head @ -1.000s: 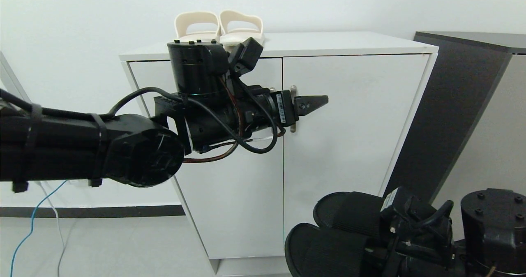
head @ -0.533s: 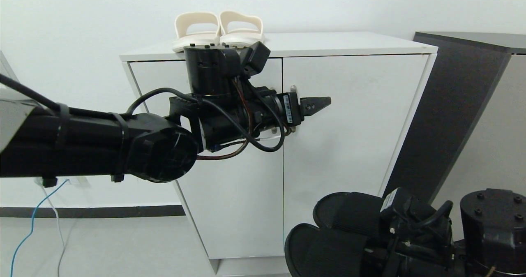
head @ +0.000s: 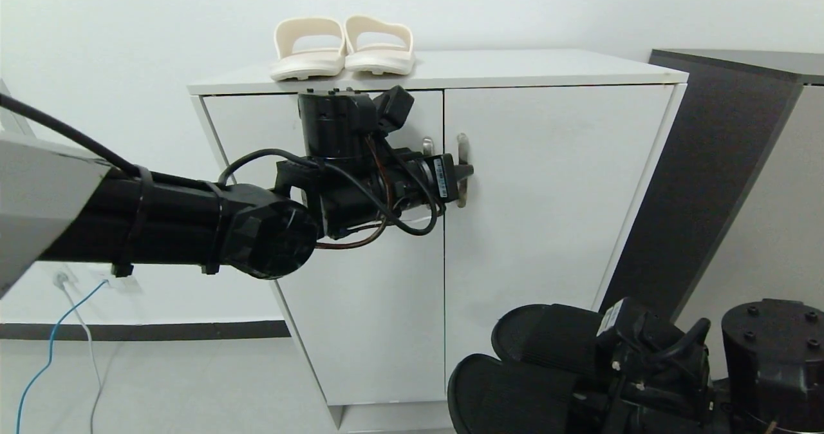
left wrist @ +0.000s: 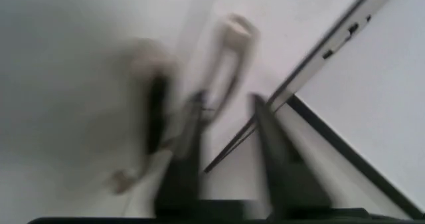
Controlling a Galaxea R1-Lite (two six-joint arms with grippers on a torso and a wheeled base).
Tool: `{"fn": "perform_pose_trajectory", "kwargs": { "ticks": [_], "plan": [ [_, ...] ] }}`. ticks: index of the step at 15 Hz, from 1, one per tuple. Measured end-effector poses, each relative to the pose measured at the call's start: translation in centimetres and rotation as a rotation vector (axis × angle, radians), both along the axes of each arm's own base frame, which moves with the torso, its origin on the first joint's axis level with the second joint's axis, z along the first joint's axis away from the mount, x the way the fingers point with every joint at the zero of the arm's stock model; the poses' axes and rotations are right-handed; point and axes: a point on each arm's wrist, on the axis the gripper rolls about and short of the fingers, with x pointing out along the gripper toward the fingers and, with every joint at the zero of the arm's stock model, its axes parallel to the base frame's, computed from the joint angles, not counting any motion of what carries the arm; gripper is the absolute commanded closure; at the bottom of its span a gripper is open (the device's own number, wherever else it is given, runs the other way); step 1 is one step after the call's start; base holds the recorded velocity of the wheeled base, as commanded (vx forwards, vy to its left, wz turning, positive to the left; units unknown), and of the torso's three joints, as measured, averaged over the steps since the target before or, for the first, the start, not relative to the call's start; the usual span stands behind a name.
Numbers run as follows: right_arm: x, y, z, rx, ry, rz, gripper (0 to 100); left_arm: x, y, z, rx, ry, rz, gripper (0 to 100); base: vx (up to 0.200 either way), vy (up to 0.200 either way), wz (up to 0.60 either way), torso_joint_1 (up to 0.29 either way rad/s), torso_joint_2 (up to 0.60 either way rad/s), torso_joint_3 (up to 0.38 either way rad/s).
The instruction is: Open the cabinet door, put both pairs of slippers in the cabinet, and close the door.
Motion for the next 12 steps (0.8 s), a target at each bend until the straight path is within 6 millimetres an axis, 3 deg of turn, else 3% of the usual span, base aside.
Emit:
{"fn": "perform_pose_trajectory", "kwargs": {
  "ticks": [8,12],
  "plan": [
    [-1.2,-0.6,-0.1,0.019,0.018,0.093,100,-4.2,0.4,0.5,0.007,0.012,-0.065,100,0.000,0.000,0.00,0.000,0.00,0.000],
    [-1.2,-0.7,0.0,0.020,0.015,0.092,100,-6.2,1.6,0.7,0.012,0.014,-0.068,100,0.000,0.000,0.00,0.000,0.00,0.000]
  ]
}}
